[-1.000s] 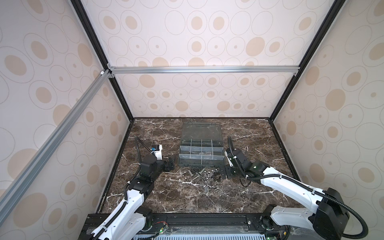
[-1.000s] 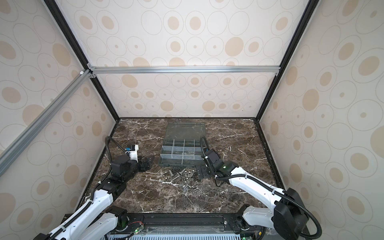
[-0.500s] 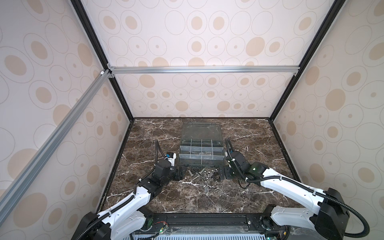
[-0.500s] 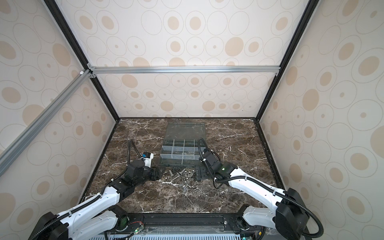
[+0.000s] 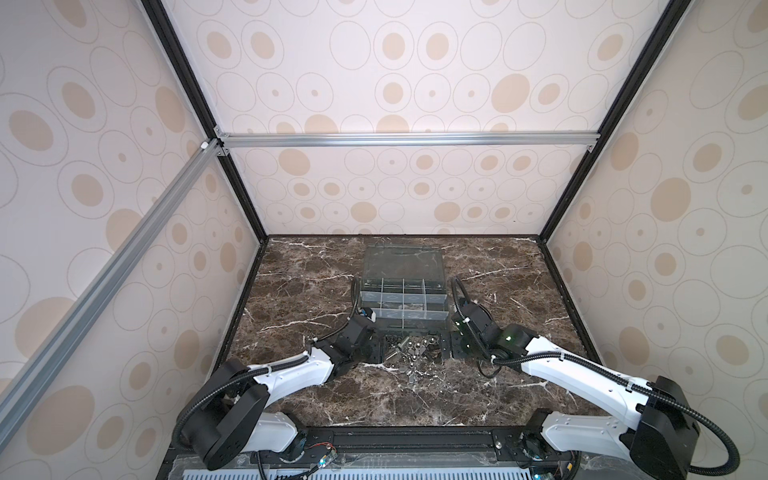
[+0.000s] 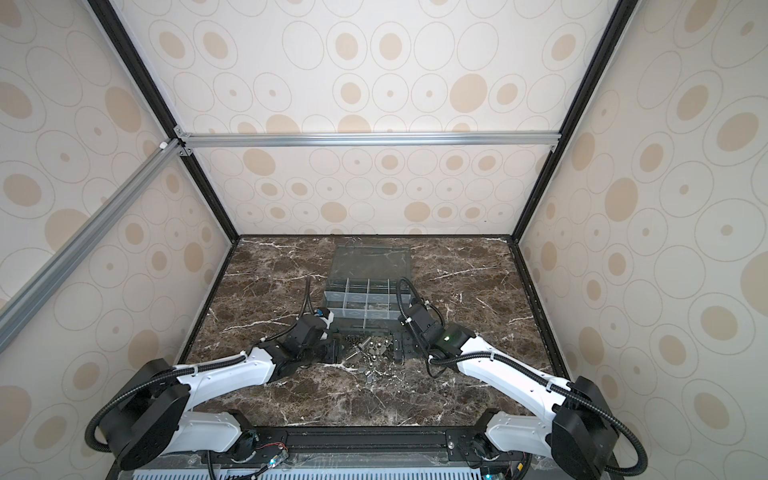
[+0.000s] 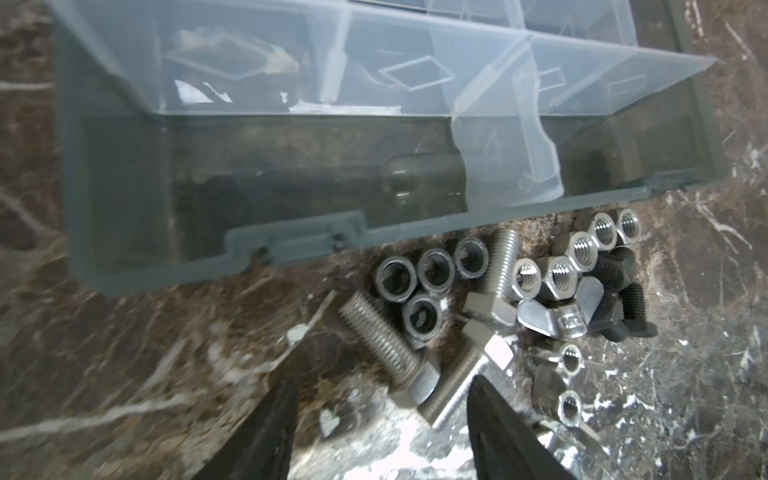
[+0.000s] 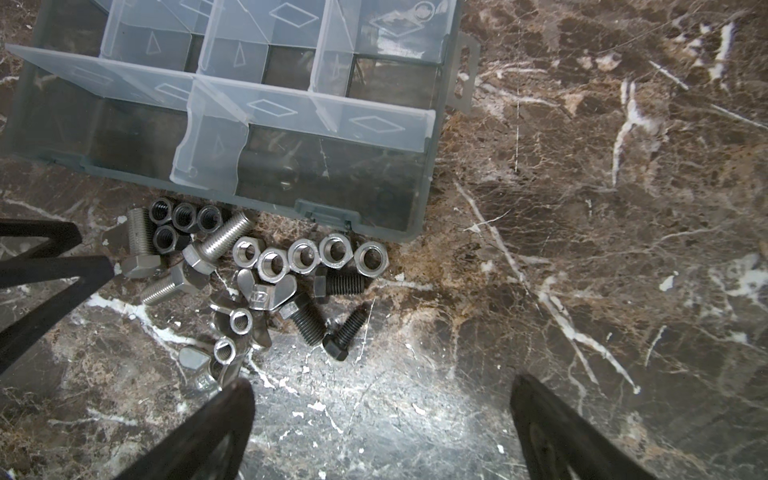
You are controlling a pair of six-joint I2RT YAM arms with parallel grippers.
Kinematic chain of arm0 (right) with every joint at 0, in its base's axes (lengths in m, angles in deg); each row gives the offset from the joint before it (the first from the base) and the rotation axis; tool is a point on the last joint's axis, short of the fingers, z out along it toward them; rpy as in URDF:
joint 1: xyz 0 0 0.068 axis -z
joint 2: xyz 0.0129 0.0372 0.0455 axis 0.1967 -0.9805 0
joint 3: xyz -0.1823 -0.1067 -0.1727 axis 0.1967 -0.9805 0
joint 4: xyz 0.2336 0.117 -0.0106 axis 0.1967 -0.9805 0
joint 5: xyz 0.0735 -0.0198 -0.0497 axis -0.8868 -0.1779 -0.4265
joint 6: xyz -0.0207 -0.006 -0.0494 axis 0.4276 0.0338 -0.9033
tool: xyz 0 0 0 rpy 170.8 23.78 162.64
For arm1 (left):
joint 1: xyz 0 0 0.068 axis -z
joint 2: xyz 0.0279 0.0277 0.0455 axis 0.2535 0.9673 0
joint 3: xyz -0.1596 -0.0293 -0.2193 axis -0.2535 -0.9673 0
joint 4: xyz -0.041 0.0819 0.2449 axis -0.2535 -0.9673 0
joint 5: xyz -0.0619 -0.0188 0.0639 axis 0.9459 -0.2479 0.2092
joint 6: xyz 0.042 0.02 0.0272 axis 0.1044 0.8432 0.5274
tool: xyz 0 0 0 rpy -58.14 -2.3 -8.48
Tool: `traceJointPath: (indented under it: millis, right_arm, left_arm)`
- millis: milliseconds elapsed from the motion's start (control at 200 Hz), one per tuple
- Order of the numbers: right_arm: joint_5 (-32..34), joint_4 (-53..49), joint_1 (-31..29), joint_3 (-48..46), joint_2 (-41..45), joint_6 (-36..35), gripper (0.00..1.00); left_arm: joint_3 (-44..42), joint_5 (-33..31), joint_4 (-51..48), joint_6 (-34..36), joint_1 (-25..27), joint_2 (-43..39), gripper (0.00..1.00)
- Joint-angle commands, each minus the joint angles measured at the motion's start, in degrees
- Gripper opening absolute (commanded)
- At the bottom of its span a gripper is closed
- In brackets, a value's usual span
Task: Sort the screws and nuts into containers
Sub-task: 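Lower the left gripper onto a steel hex bolt and close on it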
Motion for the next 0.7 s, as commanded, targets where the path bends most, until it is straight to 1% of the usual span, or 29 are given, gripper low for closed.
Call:
traceJointPath:
  millis: [0, 110, 235, 485, 695]
  right_arm:
    - [0.32, -1.55, -0.53, 0.3, 0.21, 2.02, 1.0]
    - [-0.13, -1.17, -0.55, -0.42, 0.98, 2.62, 1.0]
    - [0.18, -1.24, -0.49, -0.54, 1.51, 2.35, 1.0]
    - [0.07, -1.46, -0.55, -1.32, 2.3, 3.13, 1.0]
    - [0.0, -1.15, -0.5, -2.1, 2.77, 4.21, 1.0]
  left_arm:
    - [3.34, -3.39, -3.08, -1.83, 1.45, 1.84, 0.63]
    - [3.82, -5.61, -3.59, -3.38, 1.94, 2.86, 0.62]
    - [4.37, -6.09, -4.04, -4.26, 2.27, 4.45, 0.61]
    - [6.78, -9.52, -7.77, -3.64, 3.63, 7.45, 0.61]
    - [6.34, -12.94, -11.1, -2.92, 3.72, 6.75, 0.62]
